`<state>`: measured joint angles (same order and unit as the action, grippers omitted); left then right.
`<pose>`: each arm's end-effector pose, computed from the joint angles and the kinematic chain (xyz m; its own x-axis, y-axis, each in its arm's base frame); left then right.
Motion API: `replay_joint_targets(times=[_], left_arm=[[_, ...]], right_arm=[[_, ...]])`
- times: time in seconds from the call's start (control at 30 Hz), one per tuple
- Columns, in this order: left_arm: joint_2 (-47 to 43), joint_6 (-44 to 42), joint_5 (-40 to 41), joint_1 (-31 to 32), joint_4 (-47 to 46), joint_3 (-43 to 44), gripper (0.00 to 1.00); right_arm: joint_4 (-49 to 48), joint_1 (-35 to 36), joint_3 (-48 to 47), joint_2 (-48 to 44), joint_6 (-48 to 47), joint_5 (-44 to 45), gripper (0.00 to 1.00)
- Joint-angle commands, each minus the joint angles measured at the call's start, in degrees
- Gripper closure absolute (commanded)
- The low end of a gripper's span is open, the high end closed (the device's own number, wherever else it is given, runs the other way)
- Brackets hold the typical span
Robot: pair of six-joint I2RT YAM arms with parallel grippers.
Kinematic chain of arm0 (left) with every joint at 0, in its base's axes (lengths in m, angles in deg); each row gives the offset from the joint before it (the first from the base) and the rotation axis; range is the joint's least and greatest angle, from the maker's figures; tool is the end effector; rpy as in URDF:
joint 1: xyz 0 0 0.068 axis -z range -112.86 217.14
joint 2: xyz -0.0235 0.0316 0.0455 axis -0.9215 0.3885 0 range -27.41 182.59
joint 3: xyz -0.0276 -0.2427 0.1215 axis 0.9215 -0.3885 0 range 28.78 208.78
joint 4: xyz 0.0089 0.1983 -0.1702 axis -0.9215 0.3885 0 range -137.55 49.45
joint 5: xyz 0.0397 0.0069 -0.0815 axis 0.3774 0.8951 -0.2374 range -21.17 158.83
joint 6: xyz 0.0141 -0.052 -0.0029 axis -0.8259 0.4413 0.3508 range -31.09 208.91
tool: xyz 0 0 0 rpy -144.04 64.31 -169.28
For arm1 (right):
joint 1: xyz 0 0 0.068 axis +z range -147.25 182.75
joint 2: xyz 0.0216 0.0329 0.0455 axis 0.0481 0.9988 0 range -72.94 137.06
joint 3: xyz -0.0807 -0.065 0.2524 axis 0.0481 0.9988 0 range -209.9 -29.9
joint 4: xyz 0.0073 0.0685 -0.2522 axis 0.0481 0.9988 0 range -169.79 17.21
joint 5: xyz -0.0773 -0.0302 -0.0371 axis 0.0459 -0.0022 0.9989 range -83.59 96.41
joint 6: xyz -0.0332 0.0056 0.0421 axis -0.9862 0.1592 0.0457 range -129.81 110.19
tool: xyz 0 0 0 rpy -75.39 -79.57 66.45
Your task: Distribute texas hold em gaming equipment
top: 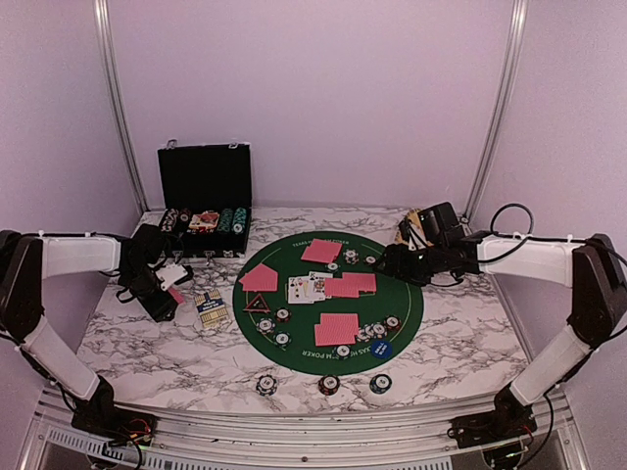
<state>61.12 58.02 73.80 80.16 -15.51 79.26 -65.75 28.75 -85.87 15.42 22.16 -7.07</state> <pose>0.2739 -0.0601 0.1707 -0.6856 0.6835 -0.2504 0.6382 0.7299 0.2448 0.2896 0.1504 0.2182 -0.8546 0.1561 -0.4953 -0.1392 0.8500 0.5081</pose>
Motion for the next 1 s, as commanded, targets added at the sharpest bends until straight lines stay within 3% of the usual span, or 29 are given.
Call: replay_joint_targets(times=[0.0,0.13,0.23,0.37,0.5,0.67,0.7,0.97], left_arm=[[1.2,-1.7,-2.3,0.0,-3.3,-1.3,1.0],[3.4,-0.6,-3.8,0.0,-4.2,-1.0,0.99],[4.3,-0.1,-4.7,0.0,-5.1,-1.2,0.89],[4.8,-0.1,-6.3,0.2,-5.9,-2.0,0.69],[4.0,-0.4,-6.6,0.2,-5.8,-2.6,0.35],[2.6,-0.4,-7.4,0.4,-4.3,-2.3,0.26],[2.4,-0.5,-7.6,0.5,-4.0,-2.3,0.04],[1.1,0.5,-7.2,1.0,-3.2,-1.4,0.01]], right_arm=[[-1.2,0.2,0.5,-1.6,1.0,-0.1,0.29],[-0.8,0.2,0.6,-2.3,1.2,0.1,0.29],[-0.5,0.2,0.9,-2.8,1.3,0.2,0.29],[-0.2,0.1,1.3,-3.6,1.7,0.4,0.29],[0.0,0.2,1.3,-4.2,1.9,0.5,0.29],[0.4,0.2,1.1,-4.6,1.8,0.7,0.28],[0.5,0.2,1.0,-4.7,1.8,0.8,0.28],[1.2,0.2,0.4,-5.3,1.4,1.2,0.27]])
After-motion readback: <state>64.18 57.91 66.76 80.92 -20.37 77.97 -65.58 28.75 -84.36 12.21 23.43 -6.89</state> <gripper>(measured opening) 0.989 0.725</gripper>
